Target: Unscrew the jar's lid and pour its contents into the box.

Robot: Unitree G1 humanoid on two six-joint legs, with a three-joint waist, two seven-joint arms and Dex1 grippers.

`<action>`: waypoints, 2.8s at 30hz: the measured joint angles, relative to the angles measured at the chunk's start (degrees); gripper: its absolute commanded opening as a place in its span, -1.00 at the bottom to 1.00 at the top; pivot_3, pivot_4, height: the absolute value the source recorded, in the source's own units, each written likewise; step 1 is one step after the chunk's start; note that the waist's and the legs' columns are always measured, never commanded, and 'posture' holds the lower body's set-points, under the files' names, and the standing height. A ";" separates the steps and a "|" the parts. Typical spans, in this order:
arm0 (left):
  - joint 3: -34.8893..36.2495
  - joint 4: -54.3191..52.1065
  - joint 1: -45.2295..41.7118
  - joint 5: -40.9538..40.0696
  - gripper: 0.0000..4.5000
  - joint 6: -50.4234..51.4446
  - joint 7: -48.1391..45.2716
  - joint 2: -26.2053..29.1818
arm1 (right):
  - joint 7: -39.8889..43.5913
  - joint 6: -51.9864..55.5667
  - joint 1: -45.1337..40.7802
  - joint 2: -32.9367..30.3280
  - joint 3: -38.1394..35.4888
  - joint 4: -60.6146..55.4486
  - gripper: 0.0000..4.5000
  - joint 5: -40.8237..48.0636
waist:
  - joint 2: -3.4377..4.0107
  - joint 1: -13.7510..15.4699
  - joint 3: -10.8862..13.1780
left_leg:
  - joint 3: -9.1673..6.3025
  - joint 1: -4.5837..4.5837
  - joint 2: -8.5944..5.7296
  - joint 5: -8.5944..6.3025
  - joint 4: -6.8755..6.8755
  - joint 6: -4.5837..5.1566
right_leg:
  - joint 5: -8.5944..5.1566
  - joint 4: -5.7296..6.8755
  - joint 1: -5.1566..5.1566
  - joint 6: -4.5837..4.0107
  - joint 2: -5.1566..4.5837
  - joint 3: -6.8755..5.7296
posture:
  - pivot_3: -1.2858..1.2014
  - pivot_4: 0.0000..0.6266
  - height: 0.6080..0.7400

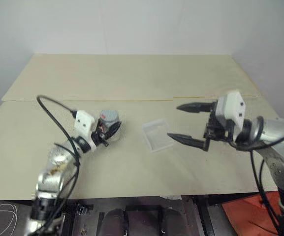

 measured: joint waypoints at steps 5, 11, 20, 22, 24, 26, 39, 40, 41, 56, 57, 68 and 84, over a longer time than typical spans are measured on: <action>-1.40 4.91 -10.04 -8.49 -0.14 4.69 -19.53 7.41 | -4.45 7.83 -9.89 8.16 3.54 3.33 1.00 6.18 | 0.03 -0.39 0.01 | 0.04 -0.10 -0.04 0.01 -0.06 -0.02 | -0.01 0.00 -0.10 0.01 0.06 0.00 | 0.03 -0.52 1.00; -5.06 14.25 -19.22 -8.71 -0.14 3.32 -31.57 6.57 | -7.47 10.71 -16.76 13.89 7.63 7.18 1.00 5.84 | 0.03 -0.15 0.01 | 0.10 -0.36 -0.10 0.03 0.08 -0.04 | -0.01 -0.05 -0.15 0.03 0.11 -0.16 | 0.03 -0.52 1.00; -7.35 21.45 -24.47 -6.01 -0.14 -1.54 -37.50 3.30 | -8.98 10.49 -19.16 16.99 12.84 11.60 1.00 -0.81 | 0.03 -0.46 0.01 | 0.07 -0.42 -0.08 0.02 0.09 -0.02 | 0.00 -0.03 -0.19 0.04 0.14 -0.17 | 0.03 -0.52 1.00; -7.35 21.61 -24.53 -5.80 -0.14 -1.64 -37.89 3.11 | -9.03 10.50 -19.67 17.88 12.83 12.06 1.00 -0.90 | 0.03 -0.54 0.01 | 0.02 -0.43 -0.08 0.02 0.09 -0.03 | 0.00 -0.02 -0.21 0.04 0.14 -0.16 | 0.03 -0.52 1.00; -7.39 21.74 -24.56 -5.58 -0.14 -1.70 -38.28 2.87 | -8.98 10.50 -20.39 18.33 12.82 12.23 0.92 -0.97 | 0.03 -0.64 0.01 | 0.00 -0.43 -0.07 0.02 0.10 -0.02 | 0.00 -0.01 -0.21 0.04 0.14 -0.16 | 0.03 -0.52 1.00; -7.39 21.79 -24.62 -5.48 -0.14 -1.70 -38.40 2.83 | -8.79 10.50 -20.79 18.80 12.81 12.39 0.74 -0.85 | 0.03 -0.83 0.01 | -0.02 -0.42 -0.05 0.02 0.10 -0.02 | 0.00 0.00 -0.21 0.04 0.15 -0.16 | 0.03 -0.52 1.00; -7.60 22.51 -25.18 -5.52 -0.14 -0.42 -41.40 3.28 | 1.48 9.48 -23.38 19.63 12.94 18.76 0.21 -0.33 | 0.05 -1.01 0.02 | -0.02 -0.42 -0.05 0.01 0.09 -0.01 | 0.00 0.00 -0.21 0.04 0.17 -0.14 | 0.03 -0.52 1.00; -7.81 22.23 -25.16 -5.72 -0.14 0.22 -42.58 3.57 | 4.34 8.26 -23.86 19.37 13.36 20.31 0.21 -0.44 | 0.05 -1.02 0.02 | -0.01 -0.42 -0.05 0.01 0.09 -0.01 | 0.00 0.00 -0.21 0.05 0.18 -0.14 | 0.03 -0.52 1.00; -8.19 21.76 -25.15 -6.01 -0.14 0.60 -44.13 4.08 | 8.19 6.56 -24.60 19.01 13.98 22.29 0.21 -0.57 | 0.06 -1.02 0.03 | -0.01 -0.44 -0.05 0.01 0.10 0.00 | 0.00 -0.01 -0.22 0.05 0.19 -0.14 | 0.03 -0.52 1.00; -7.64 12.52 -20.52 -9.51 -0.14 4.16 -48.10 7.99 | 33.83 -14.34 -30.11 20.20 18.90 40.97 0.99 -7.64 | 0.10 -0.28 0.07 | -0.02 -0.94 -0.01 0.29 0.39 -0.48 | 0.00 0.64 -0.79 0.05 0.20 -0.02 | 0.03 -0.52 1.00; -6.82 12.51 -20.53 -10.00 -0.14 4.14 -47.66 8.00 | 32.17 -13.62 -28.58 19.30 18.50 40.23 0.99 -7.89 | 0.10 -0.24 0.07 | -0.01 -0.95 -0.02 0.29 0.43 -0.48 | 0.00 0.67 -0.79 0.05 0.19 -0.03 | 0.03 -0.52 1.00; -4.96 14.85 -20.40 -8.69 -0.14 2.53 -39.99 5.21 | 9.64 2.70 -18.30 14.66 7.88 12.79 0.99 -3.00 | 0.10 -0.79 0.07 | -0.02 -0.90 0.03 0.21 0.44 -0.35 | 0.00 0.71 -0.81 0.04 0.27 0.03 | 0.03 -0.52 1.00; -5.35 15.07 -20.30 -7.79 -0.14 2.37 -38.61 4.40 | -8.88 10.83 -21.83 24.89 15.88 11.88 0.99 -7.18 | 0.10 -0.94 0.07 | -0.01 -0.90 0.02 0.20 0.44 -0.33 | 0.00 0.73 -0.80 0.04 0.28 0.02 | 0.03 -0.52 1.00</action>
